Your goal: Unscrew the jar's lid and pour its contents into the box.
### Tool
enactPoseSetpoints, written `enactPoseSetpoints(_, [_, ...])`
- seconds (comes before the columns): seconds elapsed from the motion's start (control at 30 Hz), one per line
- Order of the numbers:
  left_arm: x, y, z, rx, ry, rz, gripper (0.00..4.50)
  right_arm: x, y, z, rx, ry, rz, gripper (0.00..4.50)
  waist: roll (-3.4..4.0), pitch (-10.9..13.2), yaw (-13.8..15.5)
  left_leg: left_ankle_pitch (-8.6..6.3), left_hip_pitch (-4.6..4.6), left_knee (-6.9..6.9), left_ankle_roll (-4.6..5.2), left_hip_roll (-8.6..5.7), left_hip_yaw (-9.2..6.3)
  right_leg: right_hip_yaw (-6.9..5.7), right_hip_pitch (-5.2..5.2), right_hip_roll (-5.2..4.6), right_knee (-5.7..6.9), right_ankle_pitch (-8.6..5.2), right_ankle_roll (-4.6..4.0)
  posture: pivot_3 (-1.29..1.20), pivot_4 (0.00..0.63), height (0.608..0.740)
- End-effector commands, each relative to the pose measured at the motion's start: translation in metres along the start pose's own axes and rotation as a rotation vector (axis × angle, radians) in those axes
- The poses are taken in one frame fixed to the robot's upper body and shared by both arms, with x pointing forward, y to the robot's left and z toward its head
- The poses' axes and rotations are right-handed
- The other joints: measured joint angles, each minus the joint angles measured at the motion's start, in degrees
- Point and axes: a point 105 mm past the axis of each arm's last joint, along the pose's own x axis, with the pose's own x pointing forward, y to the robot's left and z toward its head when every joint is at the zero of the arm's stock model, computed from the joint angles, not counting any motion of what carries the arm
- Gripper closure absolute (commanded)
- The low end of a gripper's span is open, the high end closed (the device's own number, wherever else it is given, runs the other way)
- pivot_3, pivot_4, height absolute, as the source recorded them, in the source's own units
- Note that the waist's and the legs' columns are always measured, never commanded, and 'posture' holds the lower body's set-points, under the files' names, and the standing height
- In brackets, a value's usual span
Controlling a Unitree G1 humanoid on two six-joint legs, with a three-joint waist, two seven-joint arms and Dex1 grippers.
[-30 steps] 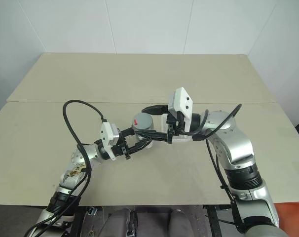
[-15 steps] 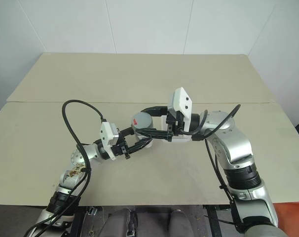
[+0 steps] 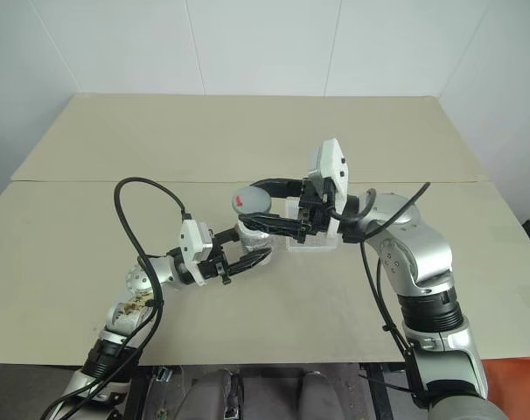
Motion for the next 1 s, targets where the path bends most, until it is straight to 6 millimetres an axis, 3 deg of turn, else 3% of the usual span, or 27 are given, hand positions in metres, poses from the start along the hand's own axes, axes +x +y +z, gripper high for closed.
enactPoseSetpoints(0.03, [0.001,0.001,0.009,0.035,-0.031,0.001,2.27,-0.027,-0.020,0.015,-0.107,-0.024,-0.165,1.46,0.00,0.00,0.15,0.00,0.00,0.00,0.00,0.00,0.00,0.00,0.00,0.00,-0.01,0.00,0.00,0.00,0.150,0.740])
enactPoseSetpoints(0.27, [-0.002,0.010,0.009,0.035,-0.015,0.041,2.27,-0.106,-0.040,-0.009,-0.119,0.127,-0.547,1.46,0.00,0.00,0.56,-0.02,-0.11,0.03,0.03,-0.03,0.02,-0.01,-0.03,-0.02,-0.04,0.03,0.05,0.00,0.150,0.740])
enactPoseSetpoints(0.5, [0.000,0.018,0.008,0.044,0.000,0.036,2.27,-0.164,-0.025,-0.065,-0.037,0.423,-0.810,1.46,0.00,0.00,0.06,-0.01,0.01,0.00,0.02,-0.01,0.01,0.03,0.04,0.00,-0.03,0.02,0.05,0.00,0.150,0.740])
enactPoseSetpoints(0.67, [0.002,0.025,0.007,0.047,0.010,0.058,2.27,-0.186,-0.004,-0.105,0.124,0.560,-0.877,1.46,0.01,-0.01,0.03,-0.01,0.03,-0.01,0.02,-0.02,0.02,0.07,0.04,0.01,-0.03,0.02,0.05,0.00,0.150,0.740])
enactPoseSetpoints(0.87, [0.000,0.028,0.005,0.064,0.025,0.081,2.27,-0.192,-0.003,-0.125,0.222,0.596,-0.913,1.46,0.01,0.00,-0.10,-0.01,0.06,-0.01,0.02,-0.02,0.01,0.10,0.05,0.03,-0.03,0.02,0.05,0.00,0.150,0.740])
enactPoseSetpoints(1.0, [-0.002,0.031,0.003,0.065,0.041,0.112,2.27,-0.193,0.003,-0.132,0.292,0.632,-0.860,0.48,0.00,0.00,0.09,-0.01,0.03,-0.01,0.02,-0.03,0.02,0.10,0.05,0.03,-0.07,0.02,0.06,0.00,0.150,0.740])
